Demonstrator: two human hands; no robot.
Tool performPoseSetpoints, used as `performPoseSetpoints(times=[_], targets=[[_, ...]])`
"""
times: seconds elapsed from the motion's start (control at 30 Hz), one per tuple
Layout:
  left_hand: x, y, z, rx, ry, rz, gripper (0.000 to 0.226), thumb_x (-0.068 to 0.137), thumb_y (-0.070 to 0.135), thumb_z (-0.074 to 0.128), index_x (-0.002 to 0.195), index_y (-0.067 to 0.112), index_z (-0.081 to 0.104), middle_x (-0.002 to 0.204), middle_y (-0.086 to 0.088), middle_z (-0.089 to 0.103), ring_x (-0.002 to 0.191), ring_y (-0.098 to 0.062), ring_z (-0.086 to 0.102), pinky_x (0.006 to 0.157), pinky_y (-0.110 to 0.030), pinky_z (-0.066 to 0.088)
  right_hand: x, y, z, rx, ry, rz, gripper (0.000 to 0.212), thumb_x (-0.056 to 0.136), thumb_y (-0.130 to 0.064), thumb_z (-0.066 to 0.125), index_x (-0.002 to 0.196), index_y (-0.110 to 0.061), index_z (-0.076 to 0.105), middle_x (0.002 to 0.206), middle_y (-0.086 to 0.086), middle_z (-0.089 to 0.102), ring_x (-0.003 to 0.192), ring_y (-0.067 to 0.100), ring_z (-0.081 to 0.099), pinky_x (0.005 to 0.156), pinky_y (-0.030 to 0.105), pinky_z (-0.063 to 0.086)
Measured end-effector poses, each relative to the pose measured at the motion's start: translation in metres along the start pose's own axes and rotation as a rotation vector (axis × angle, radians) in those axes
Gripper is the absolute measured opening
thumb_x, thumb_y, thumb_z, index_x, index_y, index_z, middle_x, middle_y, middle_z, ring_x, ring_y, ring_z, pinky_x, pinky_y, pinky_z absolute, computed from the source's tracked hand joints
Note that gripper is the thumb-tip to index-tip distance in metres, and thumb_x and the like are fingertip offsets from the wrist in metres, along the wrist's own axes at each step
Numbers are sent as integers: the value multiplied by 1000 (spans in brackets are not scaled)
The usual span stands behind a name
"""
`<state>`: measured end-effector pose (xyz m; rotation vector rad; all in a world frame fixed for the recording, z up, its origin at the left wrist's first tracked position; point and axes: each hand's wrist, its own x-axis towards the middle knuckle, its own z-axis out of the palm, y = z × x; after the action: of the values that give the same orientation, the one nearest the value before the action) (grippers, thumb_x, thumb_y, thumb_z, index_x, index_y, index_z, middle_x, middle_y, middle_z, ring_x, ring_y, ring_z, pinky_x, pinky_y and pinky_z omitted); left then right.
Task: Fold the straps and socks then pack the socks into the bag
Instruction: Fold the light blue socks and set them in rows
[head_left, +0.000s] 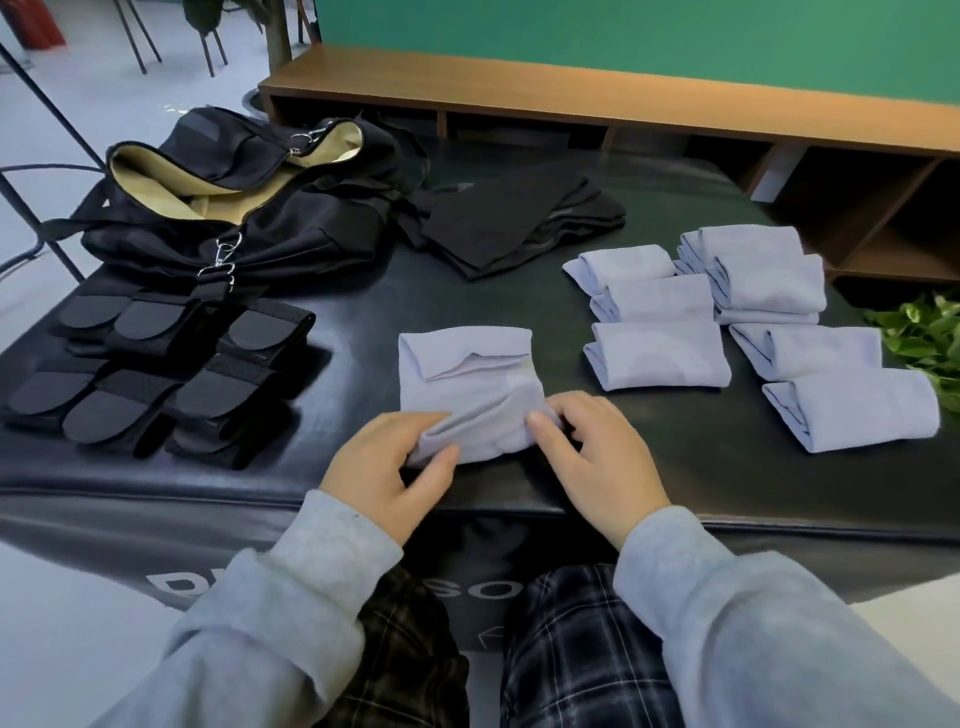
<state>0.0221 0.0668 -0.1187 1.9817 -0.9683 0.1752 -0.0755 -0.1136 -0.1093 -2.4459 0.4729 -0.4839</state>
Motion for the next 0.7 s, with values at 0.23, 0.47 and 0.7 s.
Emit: performPoseSetpoints(times=[0.23,0.47,0.7], targets=[[15,6,6,-3,35,-332,35,89,31,57,123,23,51,64,9,41,64,-5,45,57,-13,32,12,-11,0,-62,33,97,22,93,-40,47,83,-23,58,82,-10,56,83,9,47,71,29,40],[26,6,15,159,44,-343,32,89,34,56,116,19,46,72,11,43,85,-13,45,66,-23,30,12,-12,4,-113,98,145,28,88,-31,52,70,-11,47,78,-4,47,73,14,44,63,30,37],[16,-5,9,109,7,-124,18,77,2,60,82,19,62,94,9,47,89,-16,46,82,-14,39,10,-10,7,-107,124,149,15,84,-27,56,79,-17,46,92,-9,46,78,11,47,62,28,37]])
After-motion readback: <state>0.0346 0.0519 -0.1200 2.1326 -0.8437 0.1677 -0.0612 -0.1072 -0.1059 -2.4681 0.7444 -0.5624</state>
